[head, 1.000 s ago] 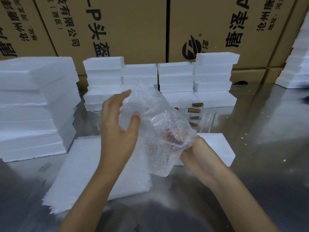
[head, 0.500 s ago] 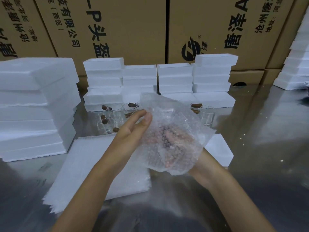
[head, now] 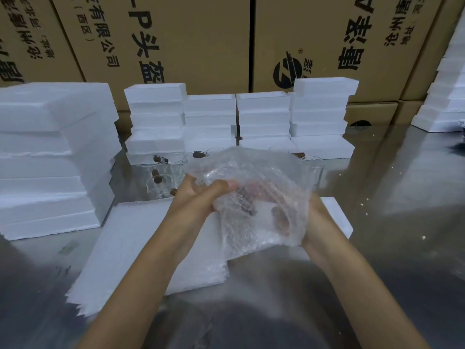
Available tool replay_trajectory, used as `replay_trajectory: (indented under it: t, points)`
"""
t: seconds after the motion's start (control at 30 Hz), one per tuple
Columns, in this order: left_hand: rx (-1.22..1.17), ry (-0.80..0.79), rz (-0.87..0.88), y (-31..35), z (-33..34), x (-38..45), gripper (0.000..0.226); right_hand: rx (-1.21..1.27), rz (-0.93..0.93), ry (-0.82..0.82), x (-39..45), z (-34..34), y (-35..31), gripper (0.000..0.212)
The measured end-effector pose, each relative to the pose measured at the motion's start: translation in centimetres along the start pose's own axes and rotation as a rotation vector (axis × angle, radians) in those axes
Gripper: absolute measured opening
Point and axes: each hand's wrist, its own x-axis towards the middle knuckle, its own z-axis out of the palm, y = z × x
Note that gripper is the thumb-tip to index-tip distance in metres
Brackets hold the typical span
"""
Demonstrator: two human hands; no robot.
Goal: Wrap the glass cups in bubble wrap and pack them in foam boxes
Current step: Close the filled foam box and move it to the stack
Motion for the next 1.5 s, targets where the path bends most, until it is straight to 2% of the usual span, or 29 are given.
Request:
replay_trajectory:
  t: [0.1, 0.17, 0.23, 0.3, 0.33, 0.4, 0.43, 0.5, 0.57, 0.67, 0.73, 0.87, 0.93, 1.03, 1.2, 1.27, 1.37, 1.43, 1.5]
  points:
    - [-0.206, 0.049, -0.041, 0.2, -0.3, 0.2, 0.083, 0.114, -0.208, 0.114, 0.8, -1.6, -1.4, 0.028]
    - [-0.305, 0.063, -0.054, 0.3, -0.6, 0.3, 0.066, 0.155, -0.291, 0.118, 1.1, -2.2, -1.6, 0.026]
    - [-0.354, 0.057, -0.040, 0.4, -0.8, 0.3, 0.035, 0.123, -0.290, -0.074, 1.1, -2.0, -1.1, 0.039]
    - [-0.418, 0.071, -0.046, 0.4, -0.9, 0.3, 0.028, -0.010, -0.191, -0.249, 0.9, -1.4, -0.3, 0.073]
    - [-0.433, 0.067, -0.045, 0.3, -0.9, 0.3, 0.030, -0.079, -0.146, -0.323, 0.6, -0.8, 0.3, 0.073]
    - [-0.406, 0.022, -0.040, 0.2, -0.7, 0.4, 0.036, -0.154, -0.128, -0.411, -0.1, 0.4, 0.9, 0.041]
    - [-0.381, -0.006, -0.044, 0.1, -0.6, 0.4, 0.042, -0.126, -0.140, -0.385, -0.5, 1.0, 1.0, 0.031]
    - [-0.337, -0.061, -0.060, -0.3, -0.2, 0.5, 0.052, 0.037, -0.182, -0.258, -0.6, 1.5, 0.9, 0.039]
    - [-0.277, -0.134, -0.059, -0.6, 0.0, 0.5, 0.050, 0.184, -0.179, -0.119, -0.7, 1.6, 0.5, 0.040]
    - [-0.061, -0.252, -0.068, -1.0, 0.3, 0.0, 0.057, 0.109, -0.125, 0.082, -0.6, 0.8, -0.3, 0.010]
    - [0.127, -0.277, -0.105, -1.1, 0.5, -0.2, 0.069, 0.013, -0.099, 0.156, -0.4, 0.2, -0.5, 0.006]
    - [0.336, -0.336, -0.173, -0.8, 1.0, -0.7, 0.063, -0.236, -0.078, 0.172, -0.4, -0.6, -0.7, 0.020]
    - [0.388, -0.351, -0.178, -0.7, 1.3, -0.9, 0.062, -0.396, -0.092, 0.181, -0.3, -1.0, -0.7, 0.013]
    - [0.508, -0.386, -0.121, -0.7, 1.6, -1.2, 0.059, -0.634, -0.144, 0.190, -0.3, -1.1, -0.5, 0.032]
    - [0.513, -0.386, -0.062, -1.1, 1.4, -1.0, 0.052, -0.840, -0.296, 0.262, -0.1, -0.9, 0.3, 0.035]
    - [0.514, -0.358, -0.066, -1.3, 1.4, -0.8, 0.049, -0.973, -0.366, 0.266, 0.0, -0.8, 0.8, 0.030]
    - [0.575, -0.257, -0.029, -2.1, 1.5, -0.4, 0.032, -1.099, -0.438, 0.223, 0.1, -0.6, 1.4, 0.030]
    - [0.659, -0.193, -0.001, -2.7, 1.5, -0.2, 0.027, -1.140, -0.405, 0.180, 0.1, -0.6, 1.5, 0.033]
    - [0.714, -0.155, 0.009, -3.1, 1.4, 0.0, 0.029, -1.048, -0.349, 0.143, -0.1, -0.7, 1.1, 0.029]
